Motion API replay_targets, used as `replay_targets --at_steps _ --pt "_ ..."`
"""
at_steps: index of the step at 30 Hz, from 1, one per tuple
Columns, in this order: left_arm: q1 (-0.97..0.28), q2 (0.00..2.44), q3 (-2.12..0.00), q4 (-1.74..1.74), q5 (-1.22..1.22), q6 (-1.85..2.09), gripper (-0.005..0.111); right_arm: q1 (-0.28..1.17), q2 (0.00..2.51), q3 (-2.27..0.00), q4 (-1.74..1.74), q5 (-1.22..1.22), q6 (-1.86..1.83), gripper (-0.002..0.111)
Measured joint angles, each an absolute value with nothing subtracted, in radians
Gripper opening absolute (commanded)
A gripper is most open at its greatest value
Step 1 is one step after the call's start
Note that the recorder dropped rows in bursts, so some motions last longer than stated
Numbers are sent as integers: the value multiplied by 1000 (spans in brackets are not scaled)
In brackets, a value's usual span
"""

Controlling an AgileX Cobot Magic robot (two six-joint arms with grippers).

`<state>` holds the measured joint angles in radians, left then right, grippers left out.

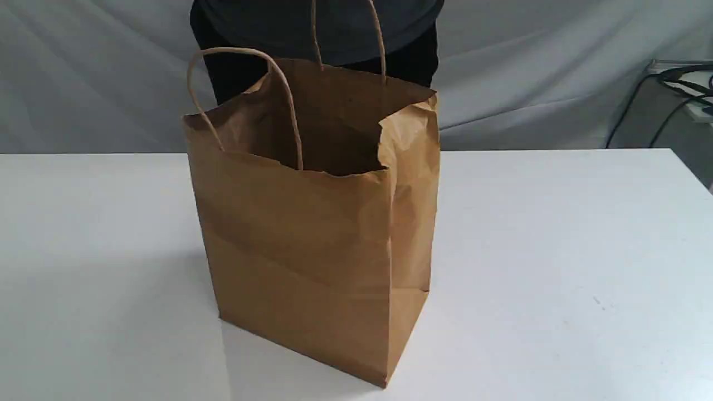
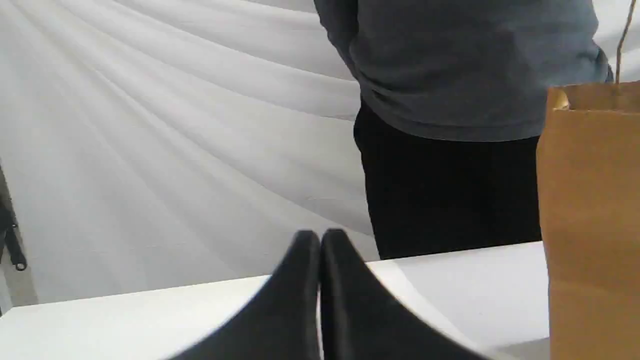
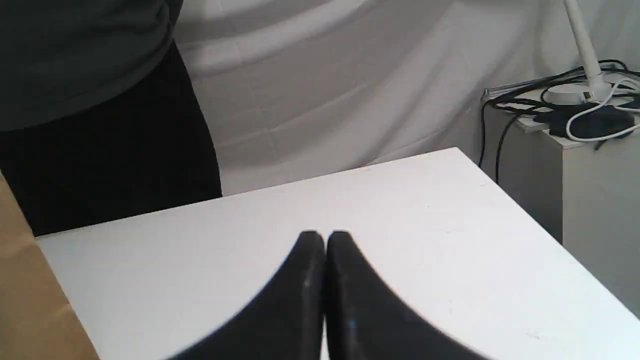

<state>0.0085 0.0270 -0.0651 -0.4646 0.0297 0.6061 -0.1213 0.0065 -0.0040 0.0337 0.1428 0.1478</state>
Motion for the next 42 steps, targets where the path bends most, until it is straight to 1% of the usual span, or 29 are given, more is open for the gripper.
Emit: replay_targets --at_steps 7,18,21,25,28,34,42 --pt "11 5 -7 -459 38 606 0 -121 6 -4 34 143 148 0" --pt "11 5 -4 -468 0 591 0 -121 6 -4 36 143 148 0" --pt "11 5 -4 -375 -8 503 0 -121 6 -4 36 143 148 0" --pt "11 5 -4 -73 0 237 0 -121 6 -4 36 143 148 0" --pt "11 5 -4 25 40 141 0 -121 6 -4 36 143 148 0" --pt "11 5 -4 42 91 104 0 -121 6 -4 36 143 148 0" --pt "11 5 -4 0 100 104 0 -121 6 -4 36 143 148 0"
